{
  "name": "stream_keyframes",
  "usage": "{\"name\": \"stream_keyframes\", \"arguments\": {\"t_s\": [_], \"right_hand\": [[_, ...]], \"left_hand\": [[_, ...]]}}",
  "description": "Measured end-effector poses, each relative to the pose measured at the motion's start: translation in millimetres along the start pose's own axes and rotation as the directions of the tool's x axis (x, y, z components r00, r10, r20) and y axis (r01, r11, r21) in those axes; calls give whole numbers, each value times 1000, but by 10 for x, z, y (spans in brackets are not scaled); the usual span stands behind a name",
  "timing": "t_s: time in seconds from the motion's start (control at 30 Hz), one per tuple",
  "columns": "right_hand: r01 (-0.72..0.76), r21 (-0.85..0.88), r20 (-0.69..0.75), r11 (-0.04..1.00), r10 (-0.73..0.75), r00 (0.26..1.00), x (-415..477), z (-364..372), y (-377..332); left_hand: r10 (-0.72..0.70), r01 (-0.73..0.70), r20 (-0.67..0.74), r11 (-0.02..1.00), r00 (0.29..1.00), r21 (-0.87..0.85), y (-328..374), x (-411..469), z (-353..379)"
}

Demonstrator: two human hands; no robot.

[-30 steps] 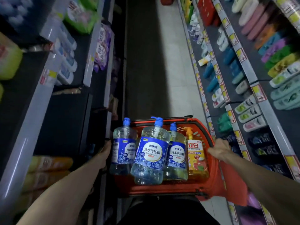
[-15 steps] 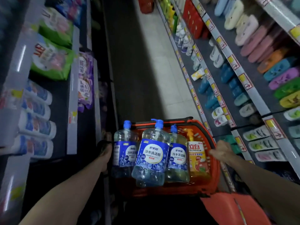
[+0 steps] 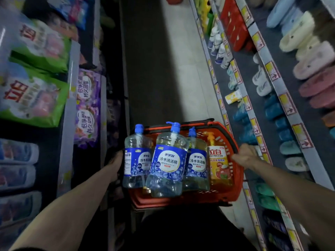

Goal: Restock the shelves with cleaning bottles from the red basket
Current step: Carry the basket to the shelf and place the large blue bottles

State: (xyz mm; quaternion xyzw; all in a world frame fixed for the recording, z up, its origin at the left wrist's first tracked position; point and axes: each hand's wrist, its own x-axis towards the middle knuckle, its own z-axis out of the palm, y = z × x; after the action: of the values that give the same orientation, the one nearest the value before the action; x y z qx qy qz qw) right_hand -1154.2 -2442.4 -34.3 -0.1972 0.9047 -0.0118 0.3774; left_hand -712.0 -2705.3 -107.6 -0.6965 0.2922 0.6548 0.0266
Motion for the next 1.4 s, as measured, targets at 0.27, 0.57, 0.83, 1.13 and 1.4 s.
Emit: {"name": "stream_keyframes", "arguments": {"t_s": [0.27,0.57,0.83,1.13,1.4], "right_hand": [[-30,-29,-18,999,29,999,863,-672,-815],[-129,-54,-38,990,127,991,1716,-981,-1555],[-125,-74,7,989,125,992,2525,-1200,-2129],[-74,-56,69,996,78,995,3675,-1511,-2677],[-81,-105,90,991,91,992,4659,-1596,-3015]], "left_hand": [[63,-63,-16,998,998,-14,1370,235,332],[3,-4,20,998,1000,57,2518,1675,217],[-32,32,-2,998,999,46,3452,2070,387],[-10,3,-76,996,997,-92,4164,2086,883],[-61,56,-92,997,994,-56,4729,2358,1421]]}}
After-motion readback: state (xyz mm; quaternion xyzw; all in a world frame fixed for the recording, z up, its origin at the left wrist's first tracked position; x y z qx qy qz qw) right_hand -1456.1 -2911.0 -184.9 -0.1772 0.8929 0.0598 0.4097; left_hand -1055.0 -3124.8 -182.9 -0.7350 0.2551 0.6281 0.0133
